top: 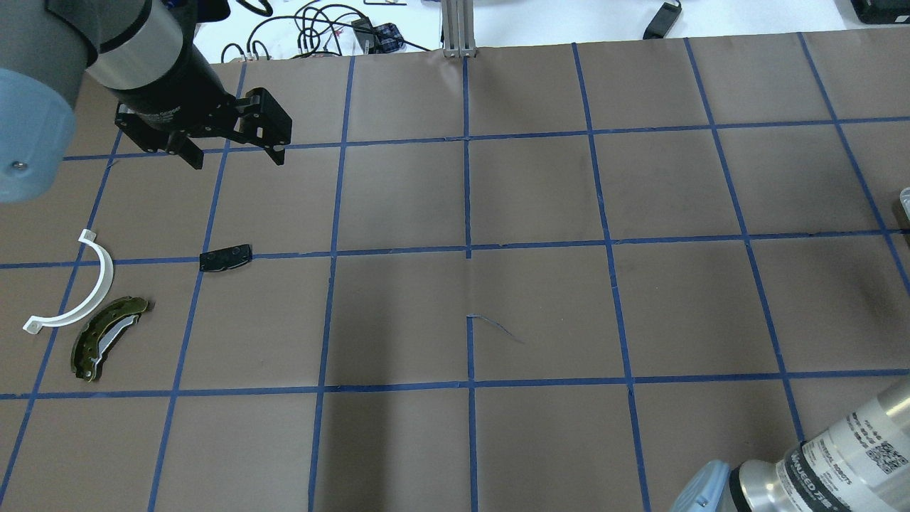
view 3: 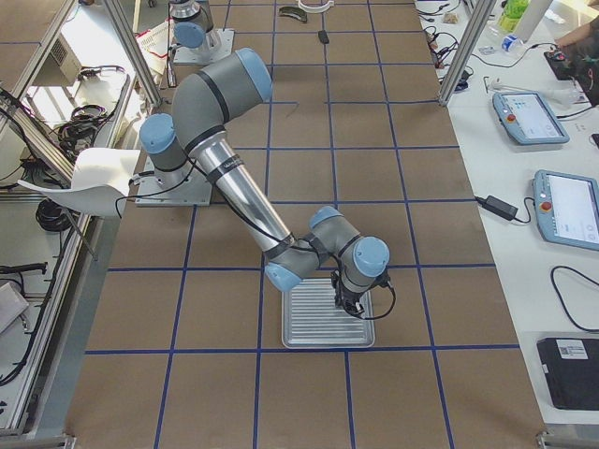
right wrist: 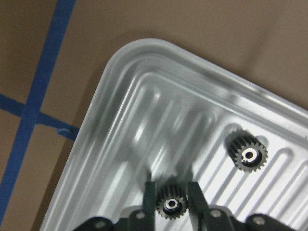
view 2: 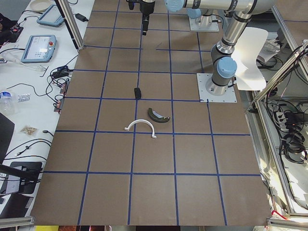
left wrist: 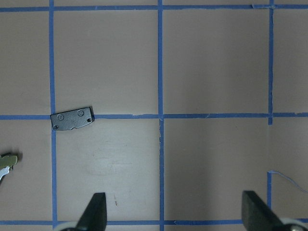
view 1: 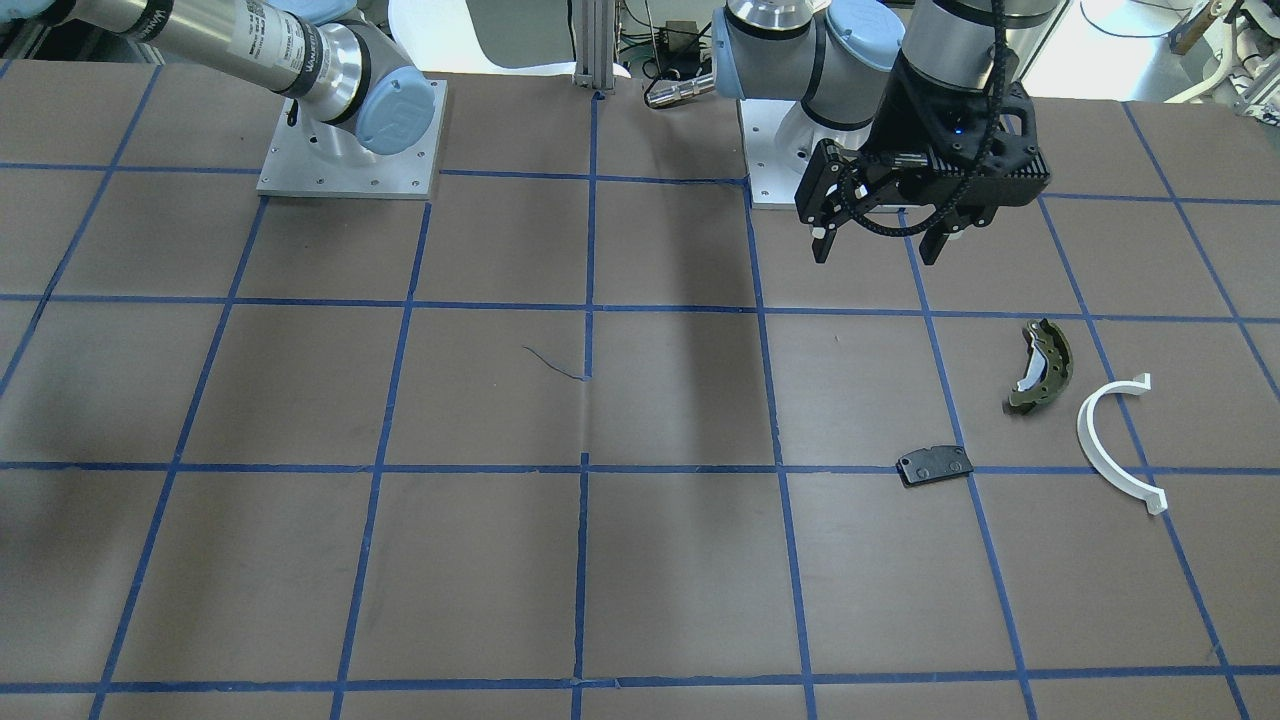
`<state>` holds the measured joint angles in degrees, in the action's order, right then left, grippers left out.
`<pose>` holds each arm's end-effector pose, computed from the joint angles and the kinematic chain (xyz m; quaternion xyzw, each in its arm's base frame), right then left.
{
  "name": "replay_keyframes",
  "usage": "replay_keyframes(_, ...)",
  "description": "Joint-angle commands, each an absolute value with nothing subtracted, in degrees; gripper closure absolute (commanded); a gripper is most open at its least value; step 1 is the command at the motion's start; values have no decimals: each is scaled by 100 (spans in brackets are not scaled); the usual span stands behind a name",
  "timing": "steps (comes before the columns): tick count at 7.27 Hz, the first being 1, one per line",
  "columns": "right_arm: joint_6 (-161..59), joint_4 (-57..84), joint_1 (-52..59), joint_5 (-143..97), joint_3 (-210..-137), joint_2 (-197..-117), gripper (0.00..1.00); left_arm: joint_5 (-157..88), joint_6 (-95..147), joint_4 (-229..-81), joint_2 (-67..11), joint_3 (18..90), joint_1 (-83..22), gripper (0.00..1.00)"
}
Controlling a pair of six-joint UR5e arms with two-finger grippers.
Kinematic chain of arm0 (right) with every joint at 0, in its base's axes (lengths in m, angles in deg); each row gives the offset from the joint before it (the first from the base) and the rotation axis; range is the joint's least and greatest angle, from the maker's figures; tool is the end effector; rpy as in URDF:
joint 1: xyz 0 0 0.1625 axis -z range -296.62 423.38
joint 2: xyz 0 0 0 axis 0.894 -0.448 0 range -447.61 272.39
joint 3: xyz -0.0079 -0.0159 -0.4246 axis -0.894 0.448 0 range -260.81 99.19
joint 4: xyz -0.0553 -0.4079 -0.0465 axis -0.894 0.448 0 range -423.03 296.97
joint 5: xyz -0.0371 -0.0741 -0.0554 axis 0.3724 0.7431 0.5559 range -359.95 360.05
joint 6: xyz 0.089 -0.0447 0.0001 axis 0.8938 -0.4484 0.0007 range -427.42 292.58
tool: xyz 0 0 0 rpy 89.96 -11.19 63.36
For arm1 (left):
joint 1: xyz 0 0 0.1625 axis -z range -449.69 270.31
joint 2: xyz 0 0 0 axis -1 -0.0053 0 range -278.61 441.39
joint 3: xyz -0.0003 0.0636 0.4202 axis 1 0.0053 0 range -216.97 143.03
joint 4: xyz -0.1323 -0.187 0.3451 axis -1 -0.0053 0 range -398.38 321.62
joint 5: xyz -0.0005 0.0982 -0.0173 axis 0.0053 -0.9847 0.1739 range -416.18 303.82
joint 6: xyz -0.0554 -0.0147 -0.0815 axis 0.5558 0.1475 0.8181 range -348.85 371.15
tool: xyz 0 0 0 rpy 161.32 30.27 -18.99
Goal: Place bearing gear from tray to pile
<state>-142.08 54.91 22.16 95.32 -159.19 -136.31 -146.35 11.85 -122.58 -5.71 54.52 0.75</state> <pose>-0.4580 -0.5665 0.1854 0.2244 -0.9733 -0.0477 0.0083 -0.1367 -0.4809 0.5102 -0.0022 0.9980 -0.0629 0.0008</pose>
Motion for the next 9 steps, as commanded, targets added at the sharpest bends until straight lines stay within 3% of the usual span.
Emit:
replay_keyframes(1, -14160, 5484, 2216, 9689, -15877, -13647, 100, -14636, 1185, -12258, -571, 5452, 75, 0)
replay_keyframes(6, -12786, 4276, 2103, 9631, -15938, -14779, 100, -14636, 1185, -12258, -571, 5444, 75, 0)
replay_keyframes(9, -10864, 3035, 903, 9374, -15964, -15736, 100, -14636, 1185, -12258, -571, 5444, 75, 0)
